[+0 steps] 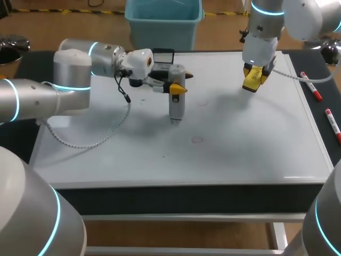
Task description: Pick up the inspection probe, press it on each red-marked spot on the whiteboard one by one, put down the probe, pick up the eraser, and wipe off all the red marks.
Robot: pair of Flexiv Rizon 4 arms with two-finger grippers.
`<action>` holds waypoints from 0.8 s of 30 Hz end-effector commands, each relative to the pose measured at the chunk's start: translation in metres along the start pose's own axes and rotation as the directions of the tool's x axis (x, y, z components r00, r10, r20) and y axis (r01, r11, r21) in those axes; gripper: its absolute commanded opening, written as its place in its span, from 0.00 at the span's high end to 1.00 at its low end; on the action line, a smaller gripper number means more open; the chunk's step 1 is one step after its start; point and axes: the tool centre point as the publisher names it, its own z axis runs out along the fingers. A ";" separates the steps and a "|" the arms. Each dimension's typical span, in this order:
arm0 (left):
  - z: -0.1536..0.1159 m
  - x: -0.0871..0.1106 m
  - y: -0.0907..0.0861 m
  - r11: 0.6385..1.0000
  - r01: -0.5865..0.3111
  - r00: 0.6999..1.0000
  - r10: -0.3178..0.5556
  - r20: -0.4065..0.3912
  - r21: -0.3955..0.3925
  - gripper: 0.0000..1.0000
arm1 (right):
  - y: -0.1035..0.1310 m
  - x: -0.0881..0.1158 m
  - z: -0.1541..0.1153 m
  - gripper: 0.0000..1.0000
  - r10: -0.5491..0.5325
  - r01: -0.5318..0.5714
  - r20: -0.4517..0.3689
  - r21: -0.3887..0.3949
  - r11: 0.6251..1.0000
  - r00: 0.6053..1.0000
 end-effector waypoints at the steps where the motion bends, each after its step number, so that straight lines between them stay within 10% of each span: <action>1: 0.001 0.000 0.002 1.000 -0.002 1.000 0.002 -0.008 0.002 1.00 | -0.001 0.000 -0.001 1.00 -0.002 0.002 -0.003 0.000 1.000 1.000; 24: 0.004 0.004 0.015 1.000 -0.004 1.000 0.003 -0.031 -0.005 1.00 | -0.001 0.000 -0.001 1.00 -0.002 0.002 -0.003 0.000 1.000 1.000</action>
